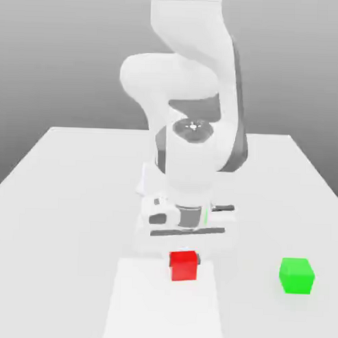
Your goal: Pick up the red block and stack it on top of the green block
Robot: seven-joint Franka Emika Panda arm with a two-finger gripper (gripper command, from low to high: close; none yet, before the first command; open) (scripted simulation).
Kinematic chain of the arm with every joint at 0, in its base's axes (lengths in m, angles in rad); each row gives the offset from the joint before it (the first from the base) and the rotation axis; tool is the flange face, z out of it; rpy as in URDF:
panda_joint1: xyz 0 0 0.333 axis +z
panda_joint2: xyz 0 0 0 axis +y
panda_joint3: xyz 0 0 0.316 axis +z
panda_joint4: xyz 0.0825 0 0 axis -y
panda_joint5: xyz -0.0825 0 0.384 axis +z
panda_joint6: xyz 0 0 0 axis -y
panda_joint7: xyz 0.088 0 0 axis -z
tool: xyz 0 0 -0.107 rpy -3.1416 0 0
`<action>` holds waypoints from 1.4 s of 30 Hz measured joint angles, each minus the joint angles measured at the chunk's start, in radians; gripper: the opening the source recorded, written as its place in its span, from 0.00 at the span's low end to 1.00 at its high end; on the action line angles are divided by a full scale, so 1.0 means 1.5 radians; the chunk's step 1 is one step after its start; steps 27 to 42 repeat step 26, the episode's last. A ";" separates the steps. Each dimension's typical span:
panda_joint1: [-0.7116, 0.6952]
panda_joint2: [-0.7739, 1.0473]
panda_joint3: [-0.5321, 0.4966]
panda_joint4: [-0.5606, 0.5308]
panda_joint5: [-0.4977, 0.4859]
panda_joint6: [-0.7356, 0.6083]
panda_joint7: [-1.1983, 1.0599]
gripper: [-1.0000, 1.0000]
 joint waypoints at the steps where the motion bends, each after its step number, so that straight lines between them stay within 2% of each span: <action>1: -0.001 -0.020 0.002 -0.003 0.004 -0.017 -0.003 0.00; 7: 0.008 -0.153 0.008 -0.017 0.020 -0.136 -0.020 0.00; 17: 0.228 -0.103 0.121 0.160 0.014 -0.264 -0.192 0.00; 23: 0.257 0.020 0.099 0.187 -0.042 -0.170 -0.172 0.00; 24: 0.260 0.032 0.095 0.188 -0.048 -0.158 -0.167 1.00; 42: 0.260 0.032 0.095 0.188 -0.048 -0.158 -0.167 1.00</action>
